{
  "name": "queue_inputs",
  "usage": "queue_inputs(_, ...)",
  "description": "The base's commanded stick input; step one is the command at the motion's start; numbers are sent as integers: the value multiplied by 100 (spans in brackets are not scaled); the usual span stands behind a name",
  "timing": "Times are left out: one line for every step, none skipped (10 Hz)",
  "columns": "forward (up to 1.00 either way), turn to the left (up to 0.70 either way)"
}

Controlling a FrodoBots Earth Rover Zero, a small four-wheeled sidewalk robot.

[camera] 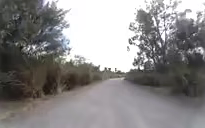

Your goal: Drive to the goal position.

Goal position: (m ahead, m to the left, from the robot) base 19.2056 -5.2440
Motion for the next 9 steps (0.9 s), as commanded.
queue_inputs(85,0)
queue_inputs(85,0)
queue_inputs(85,0)
queue_inputs(85,0)
queue_inputs(85,0)
queue_inputs(85,-34)
queue_inputs(85,-34)
queue_inputs(85,-34)
queue_inputs(85,-23)
